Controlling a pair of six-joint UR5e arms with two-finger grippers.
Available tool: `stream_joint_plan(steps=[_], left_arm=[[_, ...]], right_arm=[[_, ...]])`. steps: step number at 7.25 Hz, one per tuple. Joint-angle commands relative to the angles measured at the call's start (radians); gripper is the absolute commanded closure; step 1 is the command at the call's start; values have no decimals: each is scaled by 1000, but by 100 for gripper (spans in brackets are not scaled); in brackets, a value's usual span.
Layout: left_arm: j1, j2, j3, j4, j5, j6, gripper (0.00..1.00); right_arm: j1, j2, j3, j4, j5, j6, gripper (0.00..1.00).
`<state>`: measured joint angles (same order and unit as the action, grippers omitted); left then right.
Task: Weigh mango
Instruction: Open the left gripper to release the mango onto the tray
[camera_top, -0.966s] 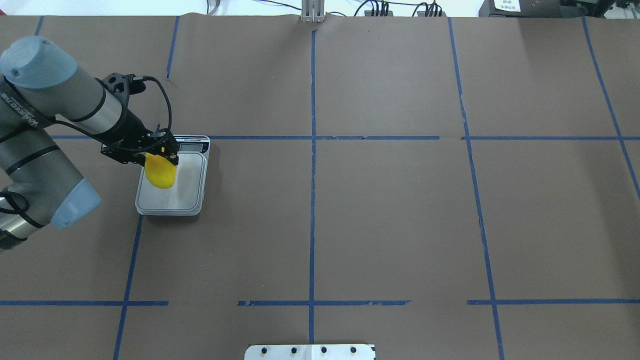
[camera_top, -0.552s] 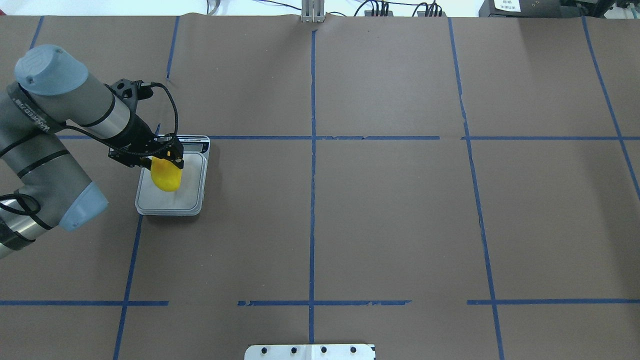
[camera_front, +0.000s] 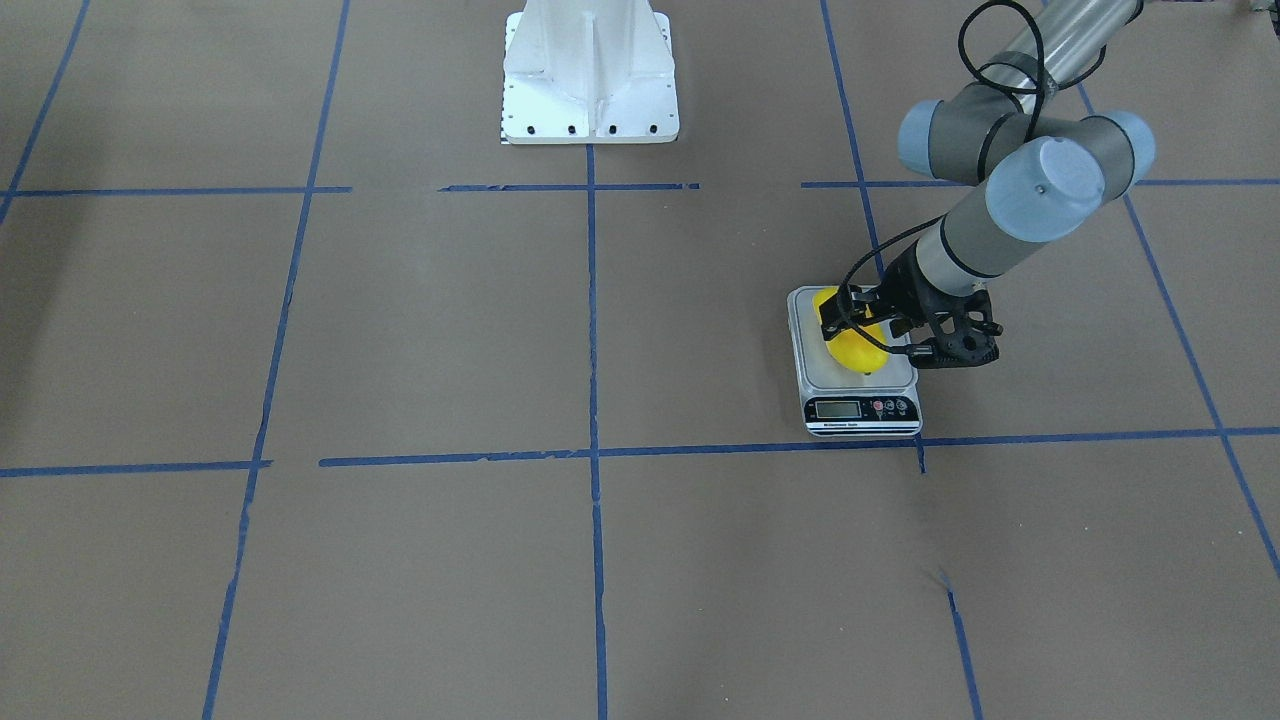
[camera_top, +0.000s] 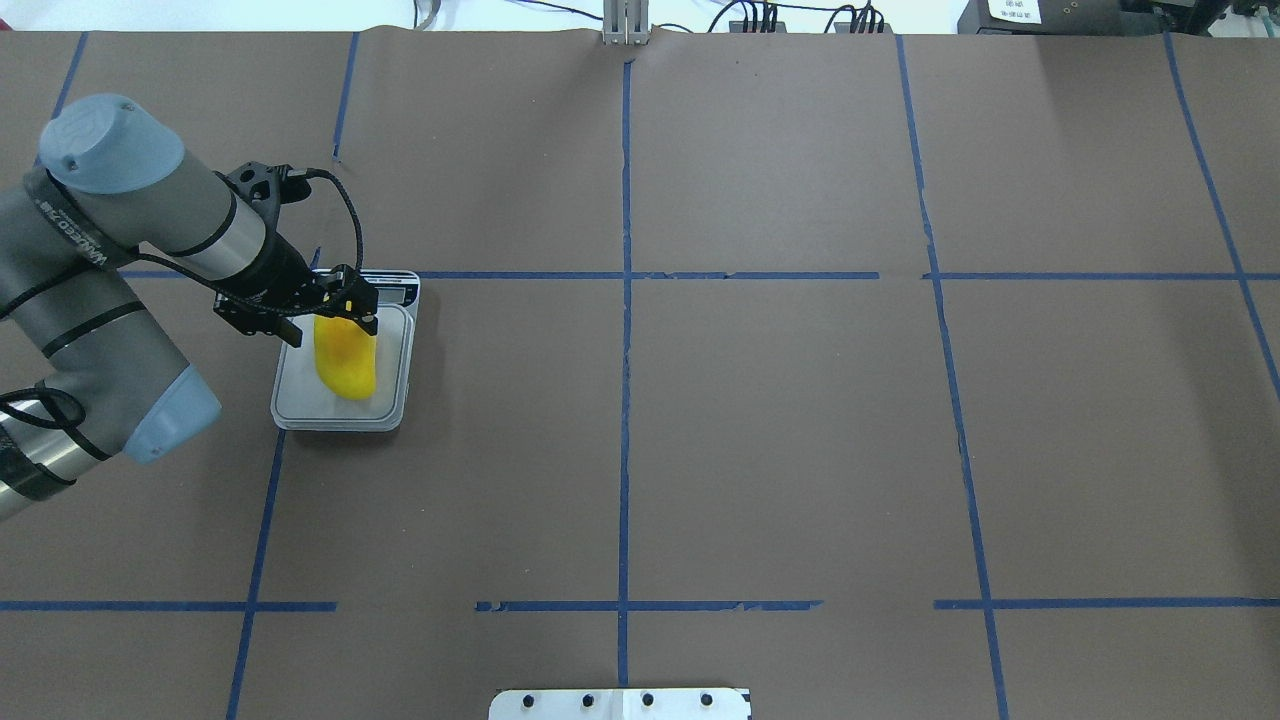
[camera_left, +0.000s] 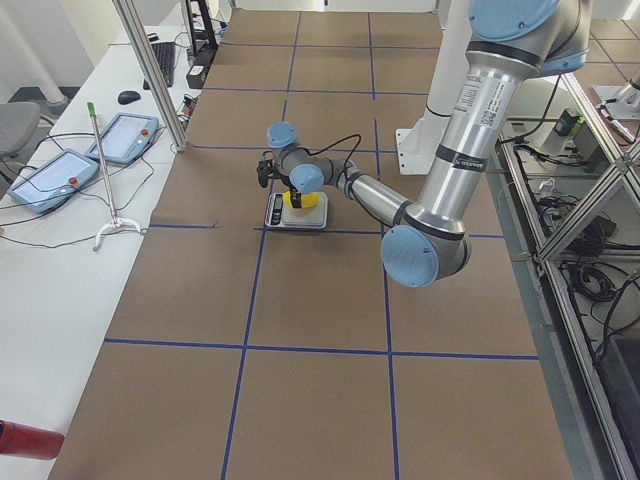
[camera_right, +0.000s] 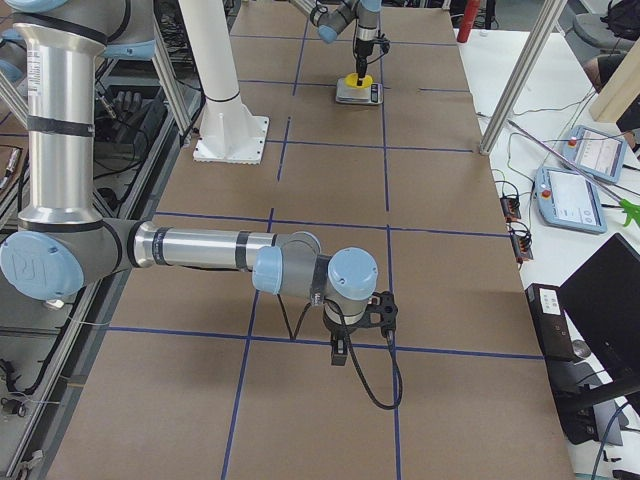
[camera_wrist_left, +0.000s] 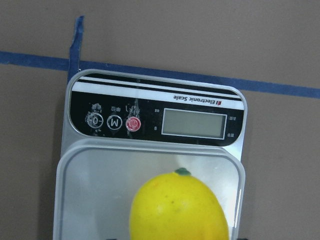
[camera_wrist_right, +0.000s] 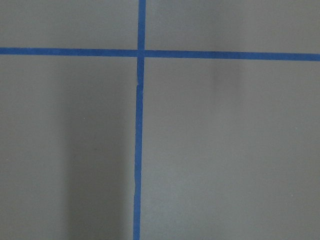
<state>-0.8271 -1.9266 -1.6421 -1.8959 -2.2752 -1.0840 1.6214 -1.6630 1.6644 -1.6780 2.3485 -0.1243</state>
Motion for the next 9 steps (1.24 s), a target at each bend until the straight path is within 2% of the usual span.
stream_joint_plan(steps=[1,4,5,7,8,9], left_arm=[[-3,4,-31,3,-4,9,0],[-110,53,-189,78,-9,28,0],[-177,54,-227,171,-9,94,0],[-324,57,-248,402,-7,485,0],[-381,87,-231,437,0,692,0],[-462,191,-222,419,-4,925,0]], right_arm=[[0,0,0,0,0,0,0],[0,0,0,1,0,0,0],[0,0,0,0,0,0,0],[0,0,0,1,0,0,0],[0,0,0,0,0,0,0],[0,0,0,0,0,0,0]])
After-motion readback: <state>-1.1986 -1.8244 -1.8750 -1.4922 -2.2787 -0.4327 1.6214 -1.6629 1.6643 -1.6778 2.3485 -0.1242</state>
